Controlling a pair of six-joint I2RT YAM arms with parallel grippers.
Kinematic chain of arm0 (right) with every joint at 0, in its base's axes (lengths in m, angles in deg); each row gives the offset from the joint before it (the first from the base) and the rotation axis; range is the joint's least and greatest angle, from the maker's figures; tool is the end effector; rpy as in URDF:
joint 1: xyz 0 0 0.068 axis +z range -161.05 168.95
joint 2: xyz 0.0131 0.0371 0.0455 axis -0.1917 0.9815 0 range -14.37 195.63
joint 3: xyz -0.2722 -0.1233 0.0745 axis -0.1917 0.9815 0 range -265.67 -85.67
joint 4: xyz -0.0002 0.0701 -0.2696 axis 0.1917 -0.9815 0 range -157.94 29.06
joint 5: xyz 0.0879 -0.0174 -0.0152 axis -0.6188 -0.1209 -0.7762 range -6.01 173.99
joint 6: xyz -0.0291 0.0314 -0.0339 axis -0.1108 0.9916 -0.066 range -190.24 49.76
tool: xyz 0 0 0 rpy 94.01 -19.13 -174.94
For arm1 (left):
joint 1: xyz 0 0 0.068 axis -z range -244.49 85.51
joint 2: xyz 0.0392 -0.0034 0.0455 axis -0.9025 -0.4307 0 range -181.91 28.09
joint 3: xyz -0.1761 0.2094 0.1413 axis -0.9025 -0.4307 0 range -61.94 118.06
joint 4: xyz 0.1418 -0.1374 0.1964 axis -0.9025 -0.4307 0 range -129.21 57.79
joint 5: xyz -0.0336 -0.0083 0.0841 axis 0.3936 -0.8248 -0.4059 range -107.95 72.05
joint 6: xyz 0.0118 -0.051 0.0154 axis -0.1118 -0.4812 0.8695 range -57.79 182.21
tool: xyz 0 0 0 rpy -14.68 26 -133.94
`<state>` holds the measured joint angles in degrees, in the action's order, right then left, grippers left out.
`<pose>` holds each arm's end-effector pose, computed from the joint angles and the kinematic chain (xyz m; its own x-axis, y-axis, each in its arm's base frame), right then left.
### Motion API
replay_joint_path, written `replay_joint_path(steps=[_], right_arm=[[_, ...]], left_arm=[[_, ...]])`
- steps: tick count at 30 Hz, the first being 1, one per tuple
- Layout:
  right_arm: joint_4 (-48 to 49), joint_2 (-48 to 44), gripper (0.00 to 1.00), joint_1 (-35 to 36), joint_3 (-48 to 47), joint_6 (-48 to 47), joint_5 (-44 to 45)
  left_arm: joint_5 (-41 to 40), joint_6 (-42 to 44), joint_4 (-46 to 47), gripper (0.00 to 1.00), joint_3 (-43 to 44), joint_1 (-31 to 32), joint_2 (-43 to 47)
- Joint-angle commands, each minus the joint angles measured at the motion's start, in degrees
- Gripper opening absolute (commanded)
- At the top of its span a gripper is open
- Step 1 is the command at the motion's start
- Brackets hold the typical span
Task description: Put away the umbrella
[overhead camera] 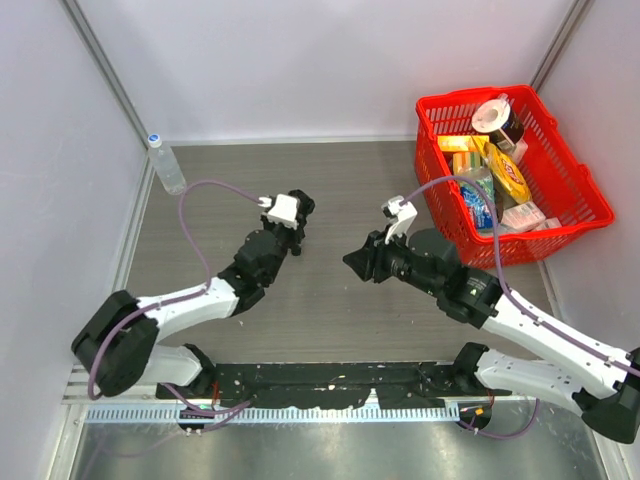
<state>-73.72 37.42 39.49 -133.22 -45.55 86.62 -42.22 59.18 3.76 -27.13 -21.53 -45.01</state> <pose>0.1328 0.1586 0.3574 -0.4793 0.0742 -0.8745 -0.5977 0.7020 0.3872 0.2179 -0.1823 0.2805 -0.0466 -0.0224 -0.9987 0.3186 0.9472 -0.0361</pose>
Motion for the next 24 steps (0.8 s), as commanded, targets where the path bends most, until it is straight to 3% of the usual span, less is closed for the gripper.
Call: replay_joint_path(steps=[1,9,18,20,21,22,24], right_arm=[[-0.93,-3.36,0.38,-0.80,0.62,1.33,0.88],[-2.08,-5.30,0.38,-1.06,2.11,2.21,2.29],[-2.60,-5.03,0.38,-1.32,1.59,2.03,1.94],[-3.13,-5.64,0.38,-1.24,1.41,2.12,2.46],[-3.65,-6.00,0.38,-1.24,1.49,2.21,2.72],[-3.83,-6.17,0.38,-1.32,1.32,2.03,3.08],[-4.63,-5.91,0.38,-1.41,1.06,1.51,3.43]], left_arm=[[-4.55,10.15,24.76,0.00,-2.72,4.31,-4.32],[-8.07,3.38,35.65,0.00,-12.91,6.08,-13.99],[-10.80,-2.76,43.75,0.00,-13.18,6.00,-24.20],[-9.31,-6.44,36.95,0.00,-12.84,6.00,-19.04],[-7.39,-11.16,26.63,0.00,-10.57,5.30,-14.40],[-2.67,-15.47,13.82,0.00,-7.16,3.73,-10.26],[10.68,-24.44,1.08,0.00,-2.05,-1.36,-5.40]])
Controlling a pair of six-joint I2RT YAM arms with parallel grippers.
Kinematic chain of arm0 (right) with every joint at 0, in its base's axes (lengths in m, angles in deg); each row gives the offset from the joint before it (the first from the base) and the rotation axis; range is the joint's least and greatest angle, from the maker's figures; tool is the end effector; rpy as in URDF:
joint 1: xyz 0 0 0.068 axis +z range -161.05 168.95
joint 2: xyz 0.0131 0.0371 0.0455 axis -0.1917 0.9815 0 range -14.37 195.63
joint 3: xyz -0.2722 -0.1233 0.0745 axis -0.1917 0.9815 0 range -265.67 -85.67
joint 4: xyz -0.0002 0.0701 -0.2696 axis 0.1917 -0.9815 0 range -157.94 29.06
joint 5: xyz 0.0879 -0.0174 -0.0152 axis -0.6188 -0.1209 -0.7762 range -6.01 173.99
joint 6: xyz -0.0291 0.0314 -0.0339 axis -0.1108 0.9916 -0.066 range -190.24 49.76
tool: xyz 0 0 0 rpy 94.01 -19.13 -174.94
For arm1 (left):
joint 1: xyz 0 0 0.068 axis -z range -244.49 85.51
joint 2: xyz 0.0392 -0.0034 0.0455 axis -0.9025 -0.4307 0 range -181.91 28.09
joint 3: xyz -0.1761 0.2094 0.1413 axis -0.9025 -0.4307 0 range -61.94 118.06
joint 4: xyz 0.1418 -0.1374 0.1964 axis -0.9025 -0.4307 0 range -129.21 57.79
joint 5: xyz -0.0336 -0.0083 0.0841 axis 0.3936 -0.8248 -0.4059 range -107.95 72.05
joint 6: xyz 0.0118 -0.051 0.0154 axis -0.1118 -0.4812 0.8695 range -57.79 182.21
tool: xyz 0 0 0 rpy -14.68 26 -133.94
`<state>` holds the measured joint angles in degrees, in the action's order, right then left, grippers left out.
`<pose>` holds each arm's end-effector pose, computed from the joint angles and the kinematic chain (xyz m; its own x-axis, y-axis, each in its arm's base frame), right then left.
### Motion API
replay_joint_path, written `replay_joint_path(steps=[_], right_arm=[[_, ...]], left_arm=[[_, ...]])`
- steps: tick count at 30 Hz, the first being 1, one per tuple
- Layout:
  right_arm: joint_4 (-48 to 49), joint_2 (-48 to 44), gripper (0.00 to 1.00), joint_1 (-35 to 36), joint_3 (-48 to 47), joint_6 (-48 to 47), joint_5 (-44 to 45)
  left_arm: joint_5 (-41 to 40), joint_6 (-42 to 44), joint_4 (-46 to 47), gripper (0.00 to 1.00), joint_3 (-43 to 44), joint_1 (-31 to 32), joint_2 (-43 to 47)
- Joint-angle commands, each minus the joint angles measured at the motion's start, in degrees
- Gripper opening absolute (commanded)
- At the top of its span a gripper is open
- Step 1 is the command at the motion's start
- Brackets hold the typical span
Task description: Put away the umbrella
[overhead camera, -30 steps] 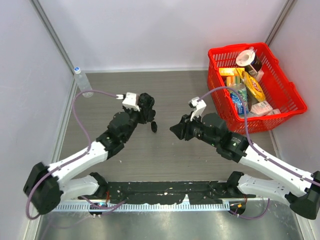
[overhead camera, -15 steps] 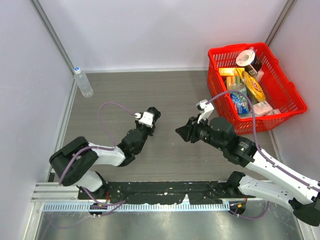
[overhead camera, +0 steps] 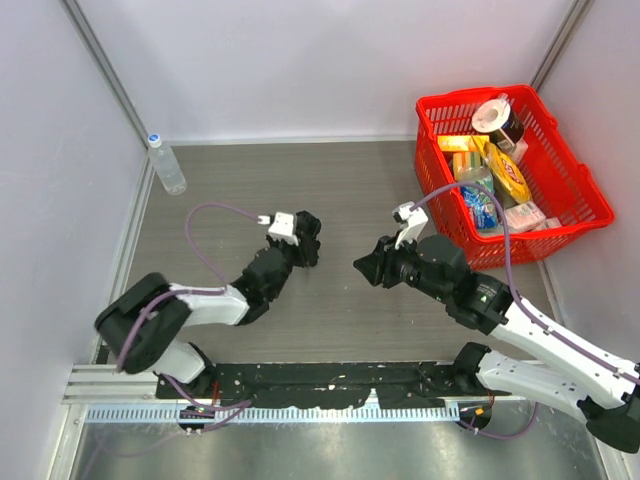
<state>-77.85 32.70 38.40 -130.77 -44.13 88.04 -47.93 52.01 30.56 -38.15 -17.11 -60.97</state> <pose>0.1224 0.1389 0.3485 -0.5031 0.0872 -0.8598 -0.5490 0.7361 0.3959 0.2066 -0.1975 0.1952 -0.0821 -0.1372 -0.9871 0.2893 0.9445 -0.1554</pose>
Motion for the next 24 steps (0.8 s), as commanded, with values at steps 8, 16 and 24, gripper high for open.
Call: replay_joint_path(steps=[8,16,24], right_arm=[[-0.50,0.83,0.38,-0.58,-3.23,-0.71,1.39],[-2.25,-0.66,0.38,-0.76,-4.91,-0.88,1.39],[-2.96,-2.68,0.38,-0.94,-2.89,1.14,1.57]], left_arm=[[68.59,-44.26,-25.89,0.04,21.72,-23.98,-0.21],[82.36,-75.81,3.21,0.08,32.54,-27.42,-26.93],[77.88,-75.70,-0.31,0.45,34.57,-28.92,-35.67]])
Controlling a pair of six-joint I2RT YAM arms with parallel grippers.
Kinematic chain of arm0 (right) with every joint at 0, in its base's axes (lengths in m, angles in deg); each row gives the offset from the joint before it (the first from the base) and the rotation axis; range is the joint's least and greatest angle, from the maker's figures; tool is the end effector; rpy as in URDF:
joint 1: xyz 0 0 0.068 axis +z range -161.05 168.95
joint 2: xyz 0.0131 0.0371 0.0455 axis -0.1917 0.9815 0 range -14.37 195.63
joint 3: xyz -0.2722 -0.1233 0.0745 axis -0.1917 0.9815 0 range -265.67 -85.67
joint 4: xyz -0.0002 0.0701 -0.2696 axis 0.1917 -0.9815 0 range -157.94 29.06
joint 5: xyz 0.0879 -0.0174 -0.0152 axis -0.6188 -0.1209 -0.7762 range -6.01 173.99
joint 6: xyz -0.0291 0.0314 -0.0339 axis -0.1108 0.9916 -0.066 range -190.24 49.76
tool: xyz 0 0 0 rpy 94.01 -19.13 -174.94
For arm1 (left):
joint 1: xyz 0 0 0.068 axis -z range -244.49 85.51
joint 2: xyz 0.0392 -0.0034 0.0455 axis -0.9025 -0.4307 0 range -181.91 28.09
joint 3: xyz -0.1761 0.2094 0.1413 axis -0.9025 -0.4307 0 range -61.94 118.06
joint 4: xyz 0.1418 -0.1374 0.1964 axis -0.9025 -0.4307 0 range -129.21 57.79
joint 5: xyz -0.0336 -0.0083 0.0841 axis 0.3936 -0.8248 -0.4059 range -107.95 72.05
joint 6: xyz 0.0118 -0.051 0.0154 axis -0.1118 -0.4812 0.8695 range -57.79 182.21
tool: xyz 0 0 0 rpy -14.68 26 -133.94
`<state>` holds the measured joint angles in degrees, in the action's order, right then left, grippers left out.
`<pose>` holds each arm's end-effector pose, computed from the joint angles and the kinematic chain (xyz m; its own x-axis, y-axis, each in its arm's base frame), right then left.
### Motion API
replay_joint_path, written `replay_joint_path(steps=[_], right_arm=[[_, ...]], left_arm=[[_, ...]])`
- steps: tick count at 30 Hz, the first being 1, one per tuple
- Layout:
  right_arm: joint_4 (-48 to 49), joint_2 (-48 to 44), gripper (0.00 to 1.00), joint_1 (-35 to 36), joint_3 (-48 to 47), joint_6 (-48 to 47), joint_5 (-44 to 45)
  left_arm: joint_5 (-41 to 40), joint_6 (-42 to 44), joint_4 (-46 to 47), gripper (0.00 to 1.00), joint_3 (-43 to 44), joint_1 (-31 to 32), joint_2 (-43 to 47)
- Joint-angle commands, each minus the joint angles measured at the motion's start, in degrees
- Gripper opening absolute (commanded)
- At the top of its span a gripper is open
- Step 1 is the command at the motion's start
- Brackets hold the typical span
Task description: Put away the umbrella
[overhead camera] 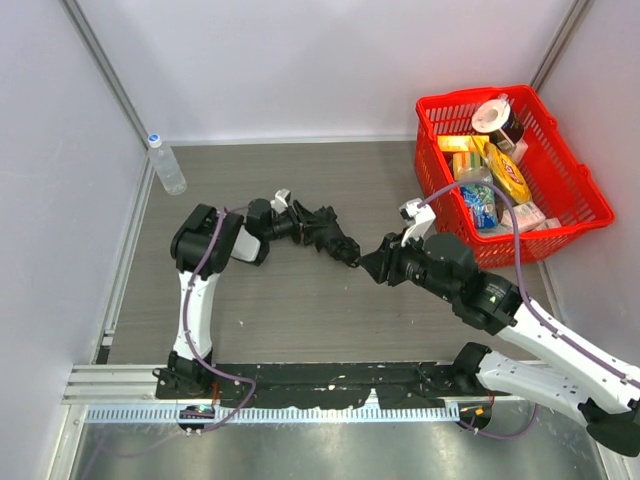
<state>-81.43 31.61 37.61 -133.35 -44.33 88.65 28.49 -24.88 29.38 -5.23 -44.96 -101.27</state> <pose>0.1193 0.1310 0.3616 -0.4959 0.0956 -0.8631 -0.5345 0.7497 0.3902 0.4091 -0.1732 0.0934 -0.9086 -0.4080 0.0891 -0.1349 0.0850 -0.9872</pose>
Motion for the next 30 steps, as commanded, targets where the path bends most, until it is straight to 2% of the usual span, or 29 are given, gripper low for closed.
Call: replay_joint_path(steps=[1,2,3,5,8,11,13,17,22,24,27,30], right_arm=[[0.54,-1.50,0.39,-0.24,-0.22,1.42,0.87],[0.54,-1.50,0.39,-0.15,-0.13,1.60,0.70],[0.63,-1.24,0.38,-0.24,-0.13,1.69,0.61],[1.06,-0.98,0.38,-0.24,0.04,1.86,0.34],[1.86,-0.01,0.38,-0.24,-0.04,1.69,0.61],[1.86,3.05,0.39,-0.24,-1.10,1.42,1.66],[1.77,5.42,0.39,-0.41,-2.15,1.42,2.79],[-1.91,14.04,0.41,-3.83,-9.07,-0.76,1.32],[-7.01,29.92,0.43,-11.91,-18.31,-4.64,-3.78],[-7.19,35.64,0.46,-14.47,-21.48,-6.74,-8.96],[-8.69,43.39,0.58,-15.44,-27.35,-12.01,-8.01],[-10.62,51.99,0.61,-15.27,-31.85,-14.57,-5.29]], left_arm=[[1.20,4.26,-2.49,0.66,1.30,-1.16,5.86],[0.94,7.52,-7.30,0.90,1.13,-1.25,7.44],[-0.02,10.68,-12.05,0.96,0.86,-1.42,9.02],[-1.69,17.36,-23.20,1.00,0.42,-1.60,12.27],[-4.42,25.72,-39.29,1.00,-0.19,-2.47,16.23],[-9.06,33.17,-48.45,1.00,-3.35,-3.53,22.29],[-13.72,39.08,-57.93,1.00,-4.32,-4.23,27.12],[-18.56,45.50,-67.27,0.98,-6.78,-5.55,38.63],[-20.51,50.96,-76.86,0.98,-5.30,-5.64,53.13],[-21.64,51.93,-79.58,0.99,-4.16,-5.82,57.97],[-23.40,53.16,-82.93,1.00,-1.70,-5.91,64.48],[-24.55,54.56,-87.93,1.00,1.12,-5.91,68.00]])
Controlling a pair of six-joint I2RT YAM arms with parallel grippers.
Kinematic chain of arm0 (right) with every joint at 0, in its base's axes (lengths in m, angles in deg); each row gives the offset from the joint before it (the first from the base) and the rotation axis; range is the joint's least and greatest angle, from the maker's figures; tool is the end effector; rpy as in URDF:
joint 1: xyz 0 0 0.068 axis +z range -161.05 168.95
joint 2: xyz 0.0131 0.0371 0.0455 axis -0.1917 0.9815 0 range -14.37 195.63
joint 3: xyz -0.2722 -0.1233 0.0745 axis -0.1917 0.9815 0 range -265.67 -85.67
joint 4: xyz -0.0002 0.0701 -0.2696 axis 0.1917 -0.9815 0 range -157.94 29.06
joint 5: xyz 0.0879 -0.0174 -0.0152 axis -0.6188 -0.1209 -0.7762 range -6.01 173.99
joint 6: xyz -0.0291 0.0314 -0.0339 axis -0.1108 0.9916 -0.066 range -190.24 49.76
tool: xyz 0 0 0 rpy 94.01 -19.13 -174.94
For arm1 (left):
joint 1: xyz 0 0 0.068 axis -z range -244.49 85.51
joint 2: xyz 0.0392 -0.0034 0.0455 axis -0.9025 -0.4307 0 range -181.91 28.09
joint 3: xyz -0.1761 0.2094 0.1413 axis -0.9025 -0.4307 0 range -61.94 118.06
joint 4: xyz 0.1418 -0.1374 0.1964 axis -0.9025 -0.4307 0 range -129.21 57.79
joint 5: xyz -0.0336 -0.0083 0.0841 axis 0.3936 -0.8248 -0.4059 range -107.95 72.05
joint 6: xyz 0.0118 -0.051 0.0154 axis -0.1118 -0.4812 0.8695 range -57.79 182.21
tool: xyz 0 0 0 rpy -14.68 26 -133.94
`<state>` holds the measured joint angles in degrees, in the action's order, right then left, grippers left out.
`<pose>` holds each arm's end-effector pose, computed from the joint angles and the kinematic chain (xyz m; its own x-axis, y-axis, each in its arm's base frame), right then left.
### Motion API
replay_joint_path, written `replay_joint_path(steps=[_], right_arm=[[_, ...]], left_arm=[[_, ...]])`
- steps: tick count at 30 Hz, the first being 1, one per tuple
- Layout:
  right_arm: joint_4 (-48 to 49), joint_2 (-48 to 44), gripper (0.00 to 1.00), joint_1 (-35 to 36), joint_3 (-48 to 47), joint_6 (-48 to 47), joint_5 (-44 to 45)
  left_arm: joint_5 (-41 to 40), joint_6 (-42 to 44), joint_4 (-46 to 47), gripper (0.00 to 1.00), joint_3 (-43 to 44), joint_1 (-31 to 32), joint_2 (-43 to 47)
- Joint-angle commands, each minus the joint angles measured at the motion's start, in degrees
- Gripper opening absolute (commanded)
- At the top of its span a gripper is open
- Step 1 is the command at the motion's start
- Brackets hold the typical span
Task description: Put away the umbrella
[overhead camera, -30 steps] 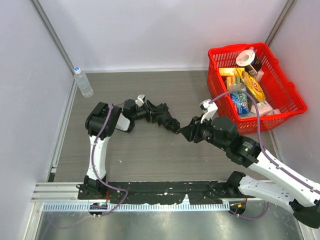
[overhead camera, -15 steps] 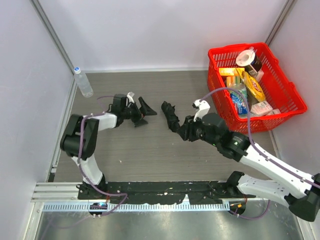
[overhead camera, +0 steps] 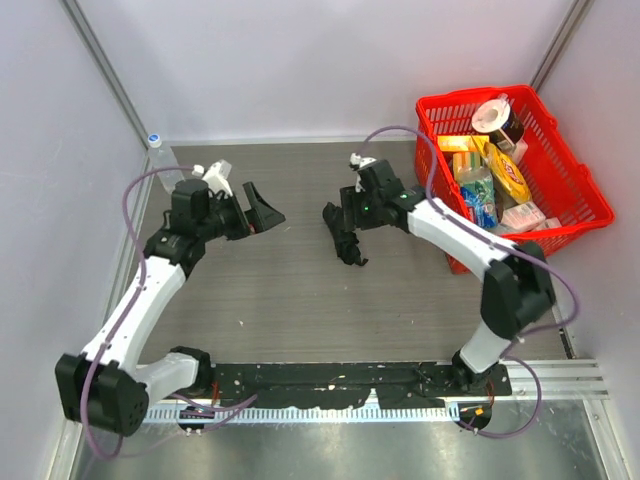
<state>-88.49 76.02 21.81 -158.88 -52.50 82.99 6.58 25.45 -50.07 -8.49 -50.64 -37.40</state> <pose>0.3102 0.2011 0.3155 -0.7313 -0.1097 -0.6731 -0.3465 0.9099 0.2281 0.2471 -0.0765 0.3370 -0.7272 -0.3815 -0.5706 0.1646 0.7101 -0.6846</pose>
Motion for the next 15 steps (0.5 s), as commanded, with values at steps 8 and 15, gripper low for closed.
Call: replay_joint_path(steps=[8,15], right_arm=[[-0.49,20.68,0.79,1.06,-13.27,-7.19,2.23],[4.41,26.06,0.41,-0.43,-15.47,-4.38,-3.46]], left_arm=[[1.04,3.36,-8.76,1.00,2.28,-0.22,9.59],[2.36,3.18,-8.94,1.00,2.09,-0.22,11.97]])
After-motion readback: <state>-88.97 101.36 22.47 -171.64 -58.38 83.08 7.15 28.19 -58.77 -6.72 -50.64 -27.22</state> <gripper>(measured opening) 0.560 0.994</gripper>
